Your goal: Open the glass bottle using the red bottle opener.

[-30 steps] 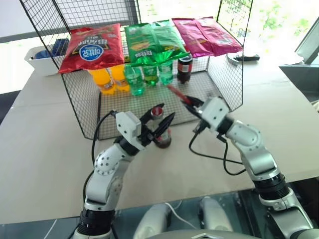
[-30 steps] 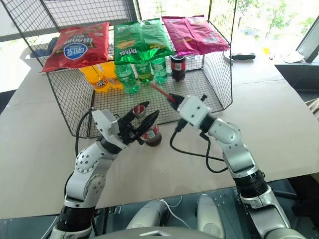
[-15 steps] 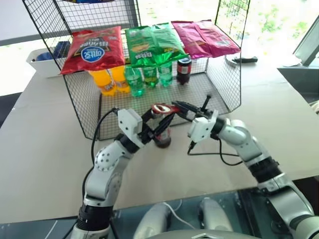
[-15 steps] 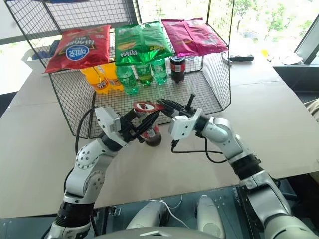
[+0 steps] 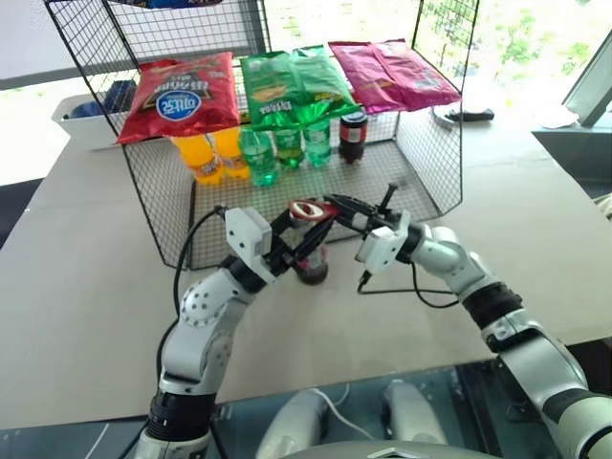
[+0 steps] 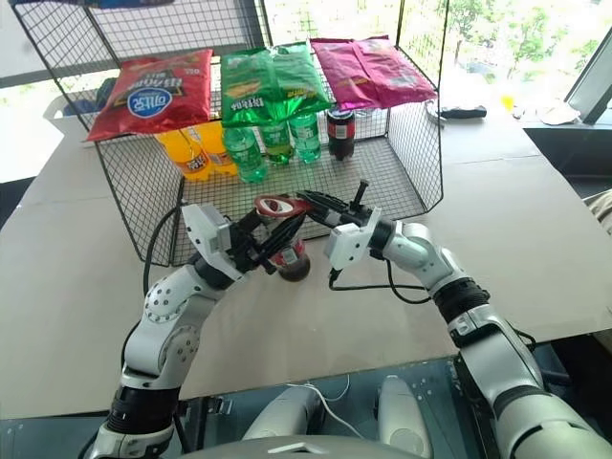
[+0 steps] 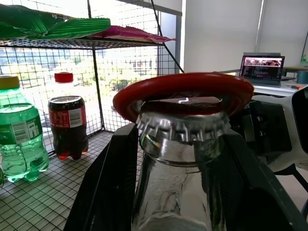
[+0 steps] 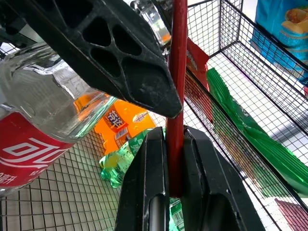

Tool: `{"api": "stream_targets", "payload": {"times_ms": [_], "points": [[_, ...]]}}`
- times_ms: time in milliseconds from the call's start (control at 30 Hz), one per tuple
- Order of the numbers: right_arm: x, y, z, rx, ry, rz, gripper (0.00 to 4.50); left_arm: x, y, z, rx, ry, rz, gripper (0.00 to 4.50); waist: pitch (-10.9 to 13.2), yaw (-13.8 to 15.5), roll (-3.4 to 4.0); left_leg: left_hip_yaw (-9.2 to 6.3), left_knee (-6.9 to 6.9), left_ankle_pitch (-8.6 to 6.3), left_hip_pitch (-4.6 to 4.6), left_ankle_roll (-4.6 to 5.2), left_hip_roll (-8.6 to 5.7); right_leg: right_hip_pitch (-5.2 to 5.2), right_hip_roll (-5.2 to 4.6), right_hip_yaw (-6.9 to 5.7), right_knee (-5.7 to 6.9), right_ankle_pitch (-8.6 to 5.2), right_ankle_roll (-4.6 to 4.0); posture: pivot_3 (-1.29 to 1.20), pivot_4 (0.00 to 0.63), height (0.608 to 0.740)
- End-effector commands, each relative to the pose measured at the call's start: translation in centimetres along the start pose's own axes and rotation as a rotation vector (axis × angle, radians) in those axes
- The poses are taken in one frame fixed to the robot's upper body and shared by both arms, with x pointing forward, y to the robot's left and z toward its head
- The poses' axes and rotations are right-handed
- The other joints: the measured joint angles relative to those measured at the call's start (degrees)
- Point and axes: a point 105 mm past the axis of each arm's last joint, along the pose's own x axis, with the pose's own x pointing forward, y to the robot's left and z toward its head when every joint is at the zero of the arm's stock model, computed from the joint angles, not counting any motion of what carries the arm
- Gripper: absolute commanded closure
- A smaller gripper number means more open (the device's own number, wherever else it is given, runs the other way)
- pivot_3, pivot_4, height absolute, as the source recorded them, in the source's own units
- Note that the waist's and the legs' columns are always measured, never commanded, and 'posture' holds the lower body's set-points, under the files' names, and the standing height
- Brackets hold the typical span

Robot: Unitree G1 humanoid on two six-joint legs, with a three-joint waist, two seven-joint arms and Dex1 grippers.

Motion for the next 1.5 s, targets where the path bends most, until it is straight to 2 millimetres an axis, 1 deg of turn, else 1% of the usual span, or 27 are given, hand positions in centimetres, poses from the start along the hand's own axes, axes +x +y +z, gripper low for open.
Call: {"api": "stream_targets", "payload": {"times_ms": [33, 200, 400, 633, 733, 800, 900, 1067, 1267, 1333, 1500], "points": [[0.3, 3.2, 0.5, -0.016, -0.045, 0.184, 4.50, 0.1, 0.1, -1.3, -0.029, 0.054, 0.000, 2.89, -0.03, -0.01, 0.04, 0.00, 0.00, 0.00, 0.02, 0.00, 0.00, 0.01, 0.00, 0.00, 0.00, 0.00, 0.00, 0.00, 0.150, 0.740], [0.5, 3.2, 0.2, -0.036, -0.040, 0.205, 4.50, 0.2, 0.1, -1.4, -0.032, 0.057, 0.002, 2.89, -0.04, 0.00, 0.06, -0.01, 0.00, 0.00, 0.04, 0.00, 0.00, 0.03, 0.01, 0.01, 0.01, 0.00, 0.00, 0.00, 0.150, 0.740], [0.6, 4.7, 0.7, 0.000, -0.061, 0.234, 4.50, 0.2, 0.2, -1.5, -0.035, 0.061, 0.006, 2.89, -0.10, 0.00, 0.13, -0.01, -0.01, 0.01, 0.09, -0.01, 0.00, 0.07, 0.01, 0.02, 0.01, 0.00, 0.00, 0.00, 0.150, 0.740], [0.7, 5.6, 0.6, 0.021, -0.057, 0.245, 4.50, 0.3, 0.2, -1.6, -0.037, 0.062, 0.009, 2.89, -0.25, 0.00, 0.27, 0.00, -0.07, 0.01, 0.19, -0.01, 0.00, 0.15, 0.02, 0.03, 0.01, 0.00, -0.01, 0.00, 0.150, 0.740], [0.8, 5.6, 0.7, 0.011, -0.063, 0.244, 4.50, 0.3, 0.2, -1.6, -0.039, 0.063, 0.011, 2.89, -0.25, 0.00, 0.27, 0.01, -0.20, 0.02, 0.30, -0.04, 0.00, 0.20, 0.01, 0.07, 0.00, 0.00, -0.01, 0.00, 0.150, 0.740], [0.9, 4.9, 0.6, -0.023, -0.063, 0.234, 4.50, 0.3, 0.2, -1.7, -0.040, 0.064, 0.011, 2.89, -0.25, 0.01, 0.27, 0.03, -0.34, 0.04, 0.43, -0.06, 0.00, 0.27, 0.01, 0.11, -0.01, 0.00, -0.01, 0.00, 0.150, 0.740], [1.0, 3.4, 0.1, -0.095, -0.052, 0.220, 4.50, 0.2, 0.2, -1.8, -0.043, 0.065, 0.013, 2.89, -0.25, 0.01, 0.27, 0.06, -0.68, 0.11, 0.69, -0.17, 0.00, 0.38, 0.01, 0.17, -0.08, -0.01, -0.02, 0.00, 0.150, 0.740], [1.4, 0.3, -0.3, -0.210, -0.052, 0.195, 4.50, 0.2, 0.2, -2.0, -0.049, 0.069, 0.017, 2.89, -0.24, 0.02, 0.27, 0.04, -0.76, 0.14, 0.71, -0.22, 0.05, 0.36, 0.05, 0.17, -0.12, -0.01, -0.02, 0.00, 0.150, 0.740], [2.1, -2.7, 0.0, -0.306, -0.077, 0.159, 4.50, 0.3, 0.1, -2.2, -0.054, 0.070, 0.020, 2.89, -0.21, 0.09, 0.27, 0.03, -0.78, 0.14, 0.69, -0.22, 0.05, 0.37, 0.05, 0.17, -0.19, -0.01, -0.03, 0.00, 0.150, 0.740], [2.3, -3.2, -0.1, -0.324, -0.077, 0.153, 4.50, 0.3, 0.1, -2.2, -0.057, 0.070, 0.020, 2.89, -0.19, 0.11, 0.28, 0.03, -0.79, 0.14, 0.69, -0.22, 0.05, 0.37, 0.05, 0.17, -0.19, -0.01, -0.03, 0.00, 0.150, 0.740], [2.2, -3.8, -0.2, -0.359, -0.075, 0.154, 4.50, 0.3, -0.1, -2.4, -0.065, 0.073, 0.017, 2.89, -0.19, 0.00, 0.28, 0.03, -0.91, 0.15, 0.69, -0.23, 0.09, 0.37, 0.10, 0.18, -0.33, -0.01, -0.03, 0.00, 0.150, 0.740]]}}
